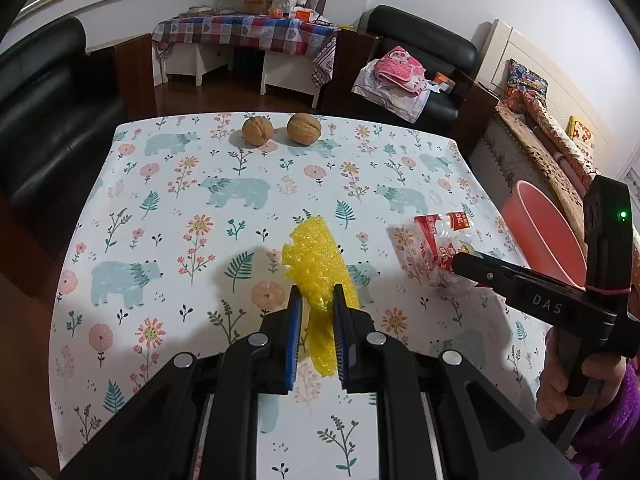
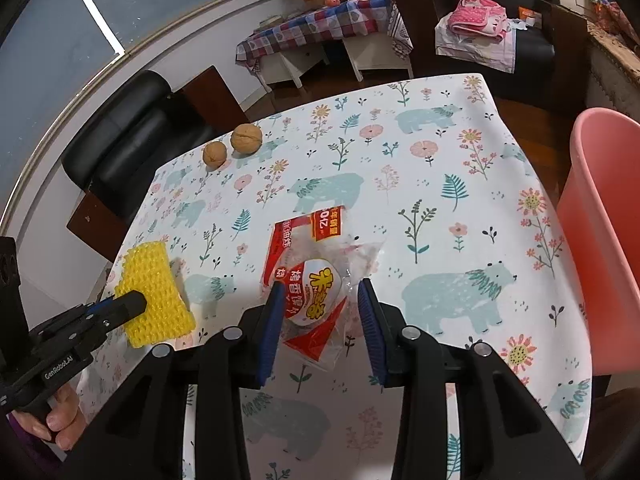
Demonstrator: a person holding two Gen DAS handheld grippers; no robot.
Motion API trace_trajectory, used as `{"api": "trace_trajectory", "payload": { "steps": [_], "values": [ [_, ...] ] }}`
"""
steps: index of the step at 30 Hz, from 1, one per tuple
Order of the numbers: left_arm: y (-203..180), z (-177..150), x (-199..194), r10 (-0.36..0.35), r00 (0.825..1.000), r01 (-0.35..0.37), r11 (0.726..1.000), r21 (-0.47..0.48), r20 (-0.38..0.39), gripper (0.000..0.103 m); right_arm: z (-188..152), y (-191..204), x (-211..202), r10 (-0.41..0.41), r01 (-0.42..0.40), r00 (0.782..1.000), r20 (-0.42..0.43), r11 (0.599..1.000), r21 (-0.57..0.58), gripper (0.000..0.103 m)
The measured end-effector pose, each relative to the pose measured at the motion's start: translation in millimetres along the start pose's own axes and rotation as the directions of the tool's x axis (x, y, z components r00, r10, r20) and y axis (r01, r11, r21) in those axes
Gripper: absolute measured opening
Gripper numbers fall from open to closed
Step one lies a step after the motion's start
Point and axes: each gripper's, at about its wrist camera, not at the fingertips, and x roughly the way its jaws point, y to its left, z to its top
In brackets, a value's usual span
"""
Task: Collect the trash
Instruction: 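Grasp the red-and-white bread bag with the right gripper while the left gripper lifts the sponge, then carry the sponge and bread bag over the pink bucket with both grippers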
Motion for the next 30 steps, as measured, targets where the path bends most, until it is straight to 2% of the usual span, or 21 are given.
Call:
{"api": "trace_trajectory", "payload": {
  "steps": [2, 6, 21, 30],
  "values": [
    [-2, 1, 0, -0.002, 1.000, 0.002, 1.000, 0.003, 0.003, 0.014, -1, 1, -1, -0.010, 0.010, 1.000, 0.005, 1.000, -0.012, 0.020],
    [-6, 4, -1, -0.003, 1.000, 0.003, 1.000, 0.007, 0.008, 0.014, -1, 3, -8, -0.005, 0.006, 1.000, 0.031, 0.999, -0.032, 0.013],
    [-41, 27, -8, -0.004, 0.998, 0.001, 0.999, 0.052, 0.056, 0.014, 1, 10, -45, -0.014, 0.024, 0.991, 0.130, 0.997, -0.078, 0.011],
    [-72, 43, -10, -0.010, 0.996, 0.001, 0.994, 0.106, 0.086, 0.014, 5, -7, -68, -0.062, 0.070, 0.980, 0.190, 0.997, -0.039, 0.011]
  ]
}}
